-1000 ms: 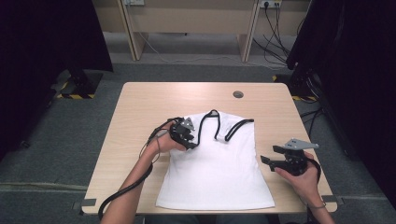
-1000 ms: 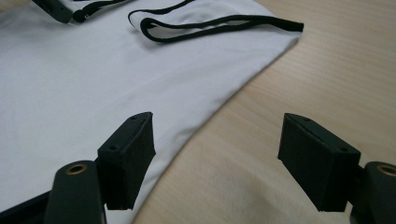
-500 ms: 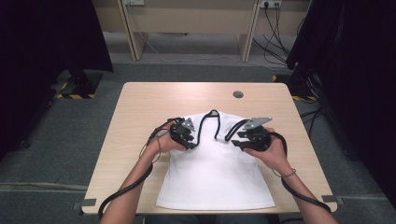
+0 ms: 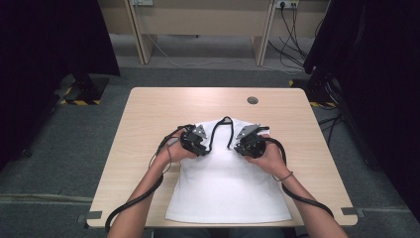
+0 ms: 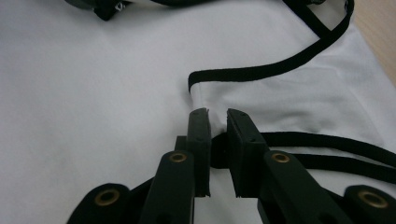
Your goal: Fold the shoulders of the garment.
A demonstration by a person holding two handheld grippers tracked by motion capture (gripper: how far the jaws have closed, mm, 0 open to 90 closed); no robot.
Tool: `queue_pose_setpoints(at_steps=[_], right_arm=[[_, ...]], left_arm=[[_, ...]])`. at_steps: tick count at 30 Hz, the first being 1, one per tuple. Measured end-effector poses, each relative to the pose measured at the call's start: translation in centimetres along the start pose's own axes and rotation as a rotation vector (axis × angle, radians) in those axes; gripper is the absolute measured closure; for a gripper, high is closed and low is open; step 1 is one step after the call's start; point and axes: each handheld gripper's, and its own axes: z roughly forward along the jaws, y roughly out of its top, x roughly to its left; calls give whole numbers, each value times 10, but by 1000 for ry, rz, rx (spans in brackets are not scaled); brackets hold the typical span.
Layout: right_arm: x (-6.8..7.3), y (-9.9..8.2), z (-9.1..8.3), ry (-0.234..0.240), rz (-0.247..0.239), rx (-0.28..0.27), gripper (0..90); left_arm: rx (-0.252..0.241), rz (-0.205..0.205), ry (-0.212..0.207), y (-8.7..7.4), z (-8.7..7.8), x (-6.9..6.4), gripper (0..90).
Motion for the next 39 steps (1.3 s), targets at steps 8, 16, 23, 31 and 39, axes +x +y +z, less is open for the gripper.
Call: queue_pose_setpoints(at_steps=[8,16,23,31,39], right_arm=[[-3,-1,-8,20,40,-41,846],[-1,-3,-23,41,37,-72,849],[6,-1,-31,50,5,-77,850],[5,-3,-31,53,16,-86,850],[7,-5,-32,57,14,-82,851]], left_arm=[[-49,-14,25,14,-4,-2,811],[-71,-21,13,21,4,-6,805],[-82,-24,22,23,6,-7,801],[-87,-14,34,25,1,-8,799],[-107,-2,48,31,-4,-11,802]])
